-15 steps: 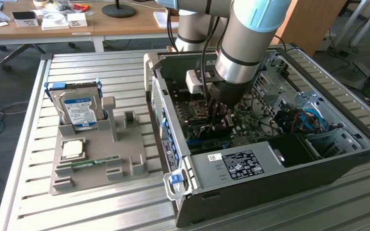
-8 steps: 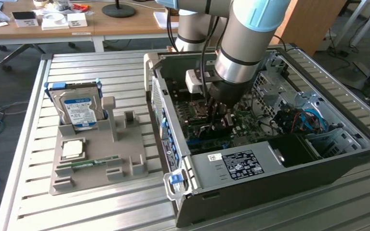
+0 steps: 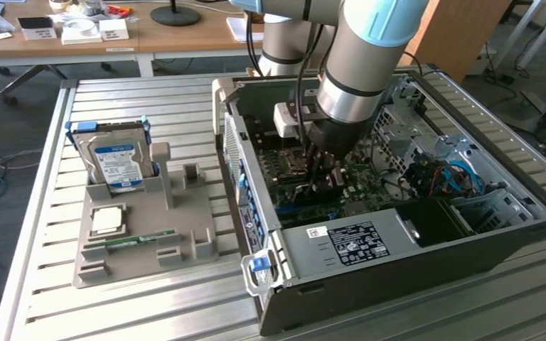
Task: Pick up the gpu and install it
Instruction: 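Insert the gpu into the slot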
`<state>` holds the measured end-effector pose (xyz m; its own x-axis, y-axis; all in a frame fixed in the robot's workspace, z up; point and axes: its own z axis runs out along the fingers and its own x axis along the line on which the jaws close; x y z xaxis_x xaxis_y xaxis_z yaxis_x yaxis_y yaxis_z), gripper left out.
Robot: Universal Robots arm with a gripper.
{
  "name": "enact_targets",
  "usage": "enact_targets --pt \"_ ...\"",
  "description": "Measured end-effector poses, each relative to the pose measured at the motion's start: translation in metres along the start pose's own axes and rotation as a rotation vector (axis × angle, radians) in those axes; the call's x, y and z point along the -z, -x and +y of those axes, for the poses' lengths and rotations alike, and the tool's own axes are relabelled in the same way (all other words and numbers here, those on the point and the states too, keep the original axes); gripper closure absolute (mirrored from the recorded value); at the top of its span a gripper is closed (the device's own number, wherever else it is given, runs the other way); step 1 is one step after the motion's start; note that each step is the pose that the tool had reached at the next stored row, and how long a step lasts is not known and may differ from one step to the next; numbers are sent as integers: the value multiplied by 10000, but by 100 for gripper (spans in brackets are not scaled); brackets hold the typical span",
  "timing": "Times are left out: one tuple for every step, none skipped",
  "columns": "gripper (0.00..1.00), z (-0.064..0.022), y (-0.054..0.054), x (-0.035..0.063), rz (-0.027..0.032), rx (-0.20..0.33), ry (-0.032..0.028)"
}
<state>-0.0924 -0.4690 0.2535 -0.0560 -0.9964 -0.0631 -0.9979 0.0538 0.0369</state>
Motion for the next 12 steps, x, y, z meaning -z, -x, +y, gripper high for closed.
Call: enact_targets --pt "67 0 0 0 0 0 0" --pt "74 0 0 0 -2 0 0" --pt "74 0 0 0 -2 0 -1" --pt "74 0 0 0 -2 0 0" --pt "74 0 0 0 -3 0 -1" --pt "74 0 0 0 -2 0 -1" --pt "74 0 0 0 -3 0 -1" --pt "74 0 0 -1 -3 0 -1" --pt "74 0 0 -1 -3 0 -1" --pt "74 0 0 0 -3 0 -1" --pt "74 0 0 0 -3 0 -1" --pt "74 0 0 0 -3 0 -1"
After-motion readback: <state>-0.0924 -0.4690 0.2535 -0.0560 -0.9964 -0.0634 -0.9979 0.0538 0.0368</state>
